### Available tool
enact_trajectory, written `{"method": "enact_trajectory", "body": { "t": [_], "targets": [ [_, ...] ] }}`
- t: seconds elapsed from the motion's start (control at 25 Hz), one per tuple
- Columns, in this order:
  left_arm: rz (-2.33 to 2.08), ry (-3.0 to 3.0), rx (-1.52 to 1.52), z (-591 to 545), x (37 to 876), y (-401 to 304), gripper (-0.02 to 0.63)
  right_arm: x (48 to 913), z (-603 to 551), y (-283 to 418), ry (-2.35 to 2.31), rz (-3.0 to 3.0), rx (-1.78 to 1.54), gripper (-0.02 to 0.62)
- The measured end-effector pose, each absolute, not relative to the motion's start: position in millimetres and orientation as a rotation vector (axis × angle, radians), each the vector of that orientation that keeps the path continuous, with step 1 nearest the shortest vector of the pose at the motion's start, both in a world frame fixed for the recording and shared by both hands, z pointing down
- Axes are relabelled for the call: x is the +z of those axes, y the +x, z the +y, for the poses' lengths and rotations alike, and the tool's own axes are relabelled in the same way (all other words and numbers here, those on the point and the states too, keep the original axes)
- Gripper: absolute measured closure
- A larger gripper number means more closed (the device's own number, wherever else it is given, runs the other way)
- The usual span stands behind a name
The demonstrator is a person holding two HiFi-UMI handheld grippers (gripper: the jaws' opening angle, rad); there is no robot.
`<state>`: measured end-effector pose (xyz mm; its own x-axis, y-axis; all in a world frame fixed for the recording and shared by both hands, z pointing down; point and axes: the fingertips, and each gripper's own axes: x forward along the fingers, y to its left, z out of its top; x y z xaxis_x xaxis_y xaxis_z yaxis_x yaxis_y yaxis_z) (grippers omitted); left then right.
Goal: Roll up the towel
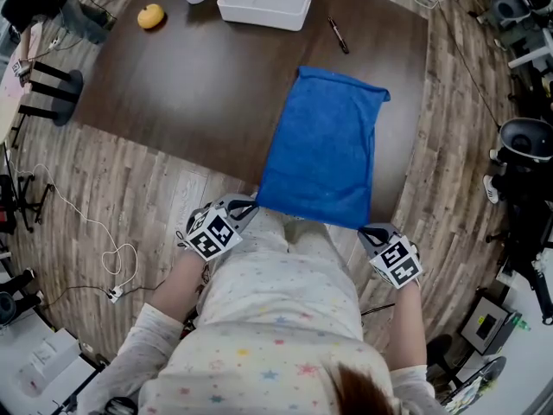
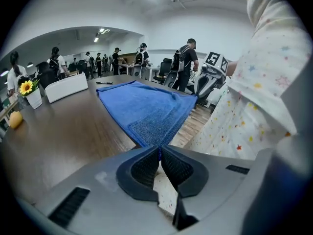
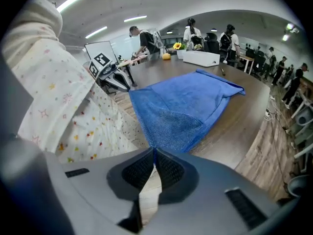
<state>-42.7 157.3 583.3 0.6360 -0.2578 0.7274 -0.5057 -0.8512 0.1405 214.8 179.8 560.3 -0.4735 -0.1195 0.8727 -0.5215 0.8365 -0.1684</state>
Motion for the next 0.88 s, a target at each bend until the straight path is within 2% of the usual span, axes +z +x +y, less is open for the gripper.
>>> {"method": "enact_trajectory", "body": {
  "t": [0.48, 0.76, 0.88],
  "targets": [
    [-0.674, 2.554, 0.952, 79, 531, -40, 0.583, 503, 92, 217, 0.657, -2.146, 0.491, 0.581],
    [-0.67, 2.512, 1.012, 20, 554, -31, 0.581, 533, 28, 225, 0.805, -2.106, 0.51, 0.578],
    [-0.76, 2.528, 1.018, -3, 559, -30, 0.58, 548, 12, 234, 0.887, -2.038, 0.48, 0.547]
  ]
}}
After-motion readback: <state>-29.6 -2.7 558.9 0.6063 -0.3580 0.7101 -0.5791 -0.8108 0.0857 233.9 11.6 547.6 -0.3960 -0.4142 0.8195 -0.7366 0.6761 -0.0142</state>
